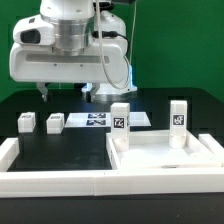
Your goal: Assemble square table
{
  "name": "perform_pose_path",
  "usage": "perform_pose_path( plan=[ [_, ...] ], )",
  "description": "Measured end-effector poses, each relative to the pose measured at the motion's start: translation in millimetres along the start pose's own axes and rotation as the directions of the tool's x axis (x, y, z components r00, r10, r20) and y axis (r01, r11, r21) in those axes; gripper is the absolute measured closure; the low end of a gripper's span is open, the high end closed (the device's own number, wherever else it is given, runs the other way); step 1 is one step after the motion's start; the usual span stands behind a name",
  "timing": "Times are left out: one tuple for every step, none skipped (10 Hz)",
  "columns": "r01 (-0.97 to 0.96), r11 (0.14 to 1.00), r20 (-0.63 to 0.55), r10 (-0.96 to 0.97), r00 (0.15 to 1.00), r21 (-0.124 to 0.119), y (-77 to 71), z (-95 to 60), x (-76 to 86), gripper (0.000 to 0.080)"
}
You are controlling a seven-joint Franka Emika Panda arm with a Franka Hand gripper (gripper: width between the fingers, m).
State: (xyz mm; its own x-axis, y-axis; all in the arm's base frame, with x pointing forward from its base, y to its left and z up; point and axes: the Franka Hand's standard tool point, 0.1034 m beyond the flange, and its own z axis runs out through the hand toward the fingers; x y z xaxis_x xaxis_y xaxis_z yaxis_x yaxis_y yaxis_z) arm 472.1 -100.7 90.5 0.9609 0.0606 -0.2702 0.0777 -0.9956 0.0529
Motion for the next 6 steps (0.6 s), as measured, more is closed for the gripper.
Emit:
perform_pose_path(
  plan=[
    [0.001,1.0,0.0,-0.001,1.0,0.0,-0.1,0.1,0.0,0.0151],
    [0.001,1.0,0.0,-0.001,1.0,0.0,-0.3,0.1,0.0,0.0151],
    [-0.001,1.0,0.001,0.001,1.0,0.0,1.0,1.3,-0.6,0.0151],
    [-0.011,1.0,0.002,0.011,1.0,0.0,8.1,7.1,-4.6,0.0151],
    [-0.02,1.0,0.001,0.02,1.0,0.0,16.7,14.9,-11.8,0.0151],
    [-0.004,1.0,-0.005,0.004,1.0,0.0,24.4,24.9,-19.9,0.0151]
  ],
)
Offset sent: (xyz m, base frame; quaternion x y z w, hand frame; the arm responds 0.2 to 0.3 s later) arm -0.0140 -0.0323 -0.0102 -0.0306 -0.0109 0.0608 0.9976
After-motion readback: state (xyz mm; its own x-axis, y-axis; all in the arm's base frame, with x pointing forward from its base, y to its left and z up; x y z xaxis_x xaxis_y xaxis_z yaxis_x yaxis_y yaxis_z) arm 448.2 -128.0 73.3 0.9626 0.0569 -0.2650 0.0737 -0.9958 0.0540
